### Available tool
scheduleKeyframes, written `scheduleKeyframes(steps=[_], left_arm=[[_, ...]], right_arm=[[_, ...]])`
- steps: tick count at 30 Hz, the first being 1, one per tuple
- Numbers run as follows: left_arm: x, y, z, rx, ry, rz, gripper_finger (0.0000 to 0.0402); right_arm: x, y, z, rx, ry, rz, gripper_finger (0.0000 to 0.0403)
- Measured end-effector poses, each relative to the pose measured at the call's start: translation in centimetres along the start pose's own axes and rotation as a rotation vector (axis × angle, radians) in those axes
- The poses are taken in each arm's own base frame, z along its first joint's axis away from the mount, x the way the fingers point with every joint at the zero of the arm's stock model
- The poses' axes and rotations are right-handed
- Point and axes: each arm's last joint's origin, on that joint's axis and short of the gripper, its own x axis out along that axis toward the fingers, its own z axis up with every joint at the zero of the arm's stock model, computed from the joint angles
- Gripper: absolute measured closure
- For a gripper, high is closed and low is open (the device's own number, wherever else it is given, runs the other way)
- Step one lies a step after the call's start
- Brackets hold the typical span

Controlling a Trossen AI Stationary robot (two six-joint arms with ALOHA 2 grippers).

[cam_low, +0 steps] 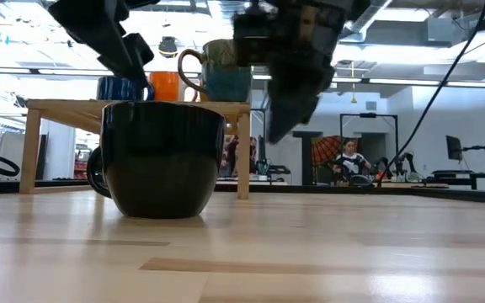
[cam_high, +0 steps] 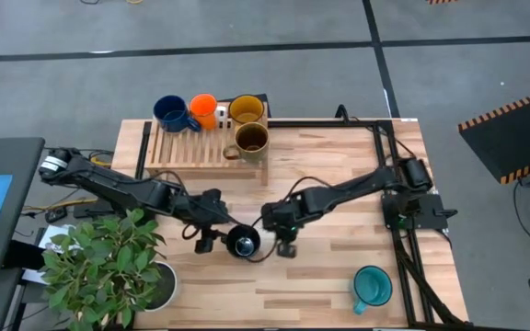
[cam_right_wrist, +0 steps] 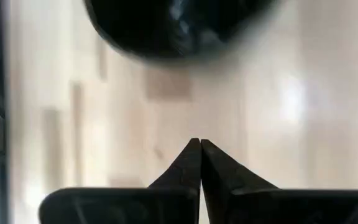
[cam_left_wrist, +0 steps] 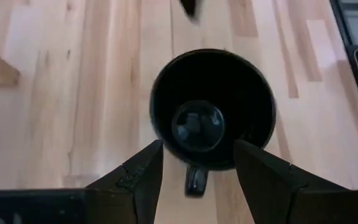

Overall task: Place coffee mugs
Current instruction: Put the black mug on the shelf

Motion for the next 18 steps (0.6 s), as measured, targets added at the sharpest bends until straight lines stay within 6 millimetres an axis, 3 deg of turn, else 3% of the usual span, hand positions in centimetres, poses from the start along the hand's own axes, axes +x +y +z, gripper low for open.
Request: scheduleKeyframes(steps=[4, 11, 18], left_arm=[[0.0, 0.1, -0.3, -0.003, 0.032, 0.020, 0.0221], [0.6, 0.7, -0.4, -0.253, 0.042, 0.072, 0.0221], [3.7, 0.5, -0.8, -0.385, 0.097, 0.078, 0.0221]], right_arm=[[-2.6, -0.3, -1.2, -0.025, 0.045, -0.101, 0.0380], [-4.3, -1.1, -5.5, 0.127, 0.106, -0.142, 0.0352], [-5.3, -1.4, -9.2, 0.279, 0.058, -0.164, 0.0350]])
